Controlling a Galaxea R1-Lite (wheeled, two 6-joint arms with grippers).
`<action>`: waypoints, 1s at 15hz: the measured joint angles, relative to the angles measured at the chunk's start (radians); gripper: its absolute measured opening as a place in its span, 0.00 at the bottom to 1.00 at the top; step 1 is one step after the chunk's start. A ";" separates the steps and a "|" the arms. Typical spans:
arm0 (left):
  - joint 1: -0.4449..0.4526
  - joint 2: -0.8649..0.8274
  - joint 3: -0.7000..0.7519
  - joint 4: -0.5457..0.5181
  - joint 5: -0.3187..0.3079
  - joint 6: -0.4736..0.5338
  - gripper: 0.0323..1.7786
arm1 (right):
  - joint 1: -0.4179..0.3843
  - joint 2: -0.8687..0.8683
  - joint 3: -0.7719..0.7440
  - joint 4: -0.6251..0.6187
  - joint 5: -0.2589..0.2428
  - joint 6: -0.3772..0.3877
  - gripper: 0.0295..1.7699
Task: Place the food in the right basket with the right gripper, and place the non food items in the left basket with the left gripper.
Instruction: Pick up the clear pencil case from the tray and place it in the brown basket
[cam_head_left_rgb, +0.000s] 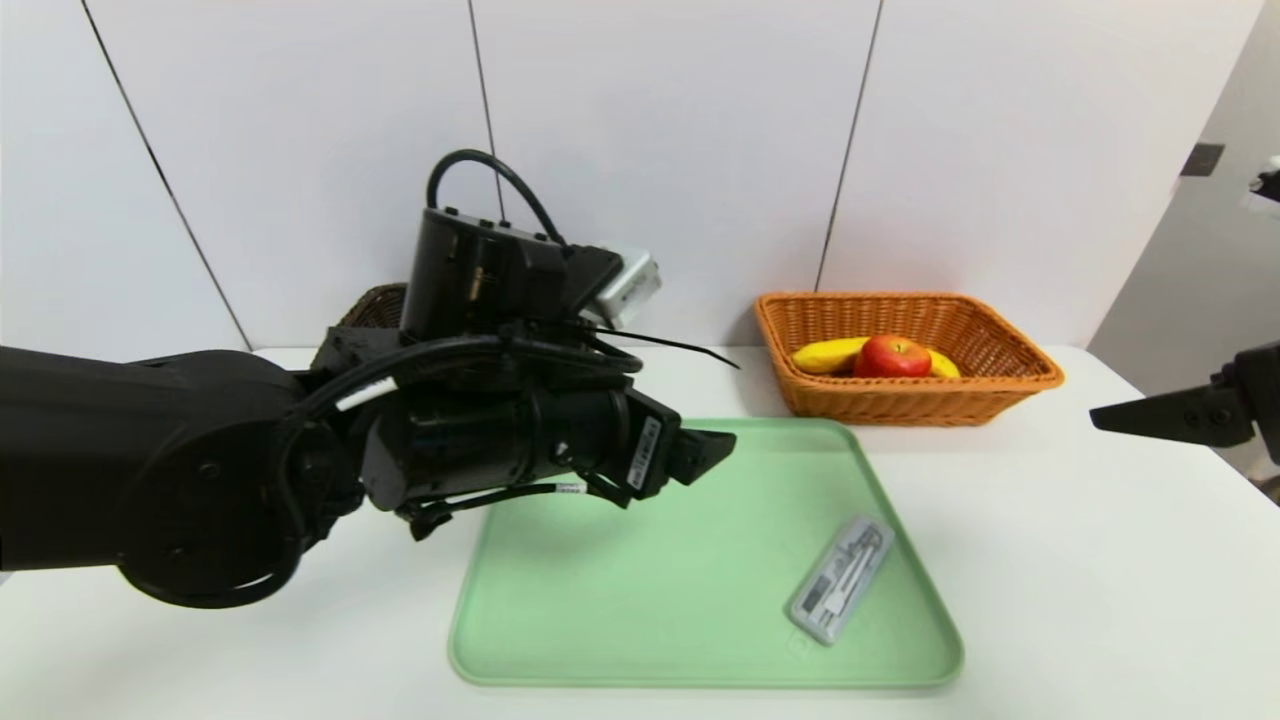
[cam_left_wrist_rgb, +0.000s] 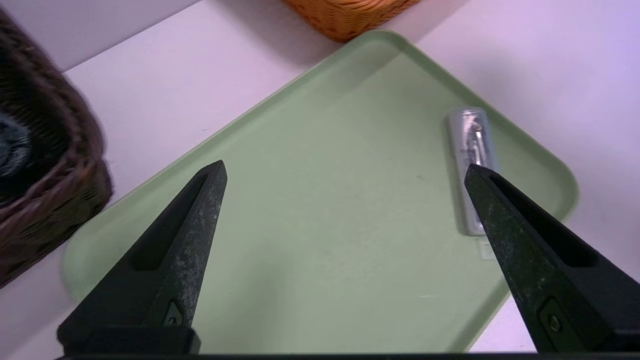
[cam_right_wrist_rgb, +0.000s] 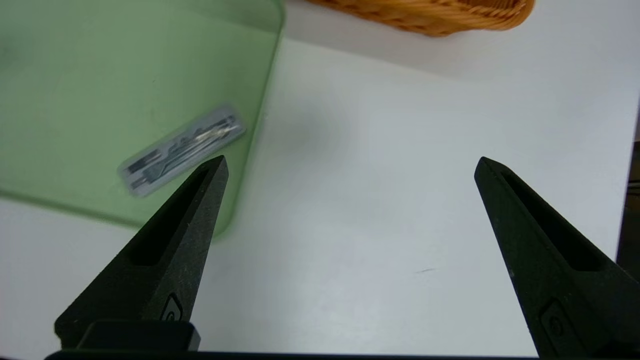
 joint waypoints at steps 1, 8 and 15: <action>-0.025 0.027 -0.021 0.002 0.002 -0.004 0.95 | 0.018 -0.029 0.027 0.001 0.005 0.013 0.96; -0.205 0.234 -0.182 0.024 0.152 -0.010 0.95 | 0.034 -0.082 0.084 -0.007 0.006 0.044 0.96; -0.260 0.347 -0.270 0.036 0.176 -0.010 0.95 | 0.024 -0.076 0.117 -0.010 0.004 0.066 0.96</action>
